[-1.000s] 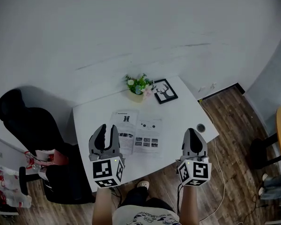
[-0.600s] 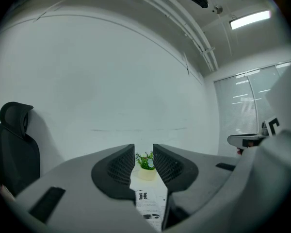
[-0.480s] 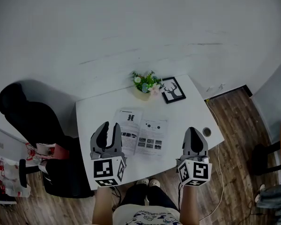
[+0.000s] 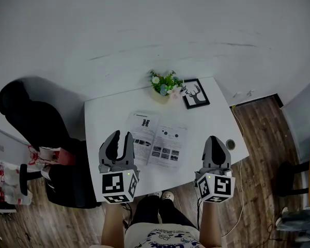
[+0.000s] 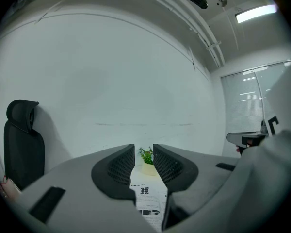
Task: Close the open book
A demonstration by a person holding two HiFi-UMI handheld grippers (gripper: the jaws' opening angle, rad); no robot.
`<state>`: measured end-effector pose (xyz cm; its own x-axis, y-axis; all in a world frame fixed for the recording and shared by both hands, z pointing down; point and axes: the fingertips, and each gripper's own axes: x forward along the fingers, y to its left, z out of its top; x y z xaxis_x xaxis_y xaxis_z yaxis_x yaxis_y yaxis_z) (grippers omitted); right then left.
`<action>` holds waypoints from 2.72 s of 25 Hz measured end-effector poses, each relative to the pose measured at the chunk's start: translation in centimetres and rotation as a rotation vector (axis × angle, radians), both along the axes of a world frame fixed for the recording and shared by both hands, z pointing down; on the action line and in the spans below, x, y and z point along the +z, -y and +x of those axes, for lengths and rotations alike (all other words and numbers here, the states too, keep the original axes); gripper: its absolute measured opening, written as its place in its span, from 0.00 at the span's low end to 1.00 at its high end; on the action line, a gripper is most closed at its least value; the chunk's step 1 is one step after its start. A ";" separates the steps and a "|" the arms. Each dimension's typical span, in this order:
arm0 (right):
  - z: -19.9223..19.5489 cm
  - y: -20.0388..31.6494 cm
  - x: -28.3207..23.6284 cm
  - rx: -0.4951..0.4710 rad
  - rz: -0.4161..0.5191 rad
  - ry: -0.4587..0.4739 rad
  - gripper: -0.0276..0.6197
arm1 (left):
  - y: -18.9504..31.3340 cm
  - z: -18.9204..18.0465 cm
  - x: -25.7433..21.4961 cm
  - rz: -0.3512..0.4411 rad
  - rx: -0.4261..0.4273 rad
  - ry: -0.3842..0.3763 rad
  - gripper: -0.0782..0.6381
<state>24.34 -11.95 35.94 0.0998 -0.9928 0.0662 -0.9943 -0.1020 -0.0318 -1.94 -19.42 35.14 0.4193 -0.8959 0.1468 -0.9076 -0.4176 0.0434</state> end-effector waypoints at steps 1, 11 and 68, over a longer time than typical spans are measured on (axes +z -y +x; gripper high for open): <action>-0.1 0.1 0.2 -0.006 -0.004 0.001 0.09 | 0.0 -0.1 0.3 -0.010 -0.001 -0.010 0.25; -2.2 1.6 2.3 -0.097 -0.051 0.014 0.09 | -1.1 -2.1 5.0 -0.145 -0.051 -0.112 0.25; -7.3 3.0 8.5 -0.198 -0.183 -0.036 0.09 | -3.8 -6.5 30.3 -0.878 -0.324 -1.126 0.36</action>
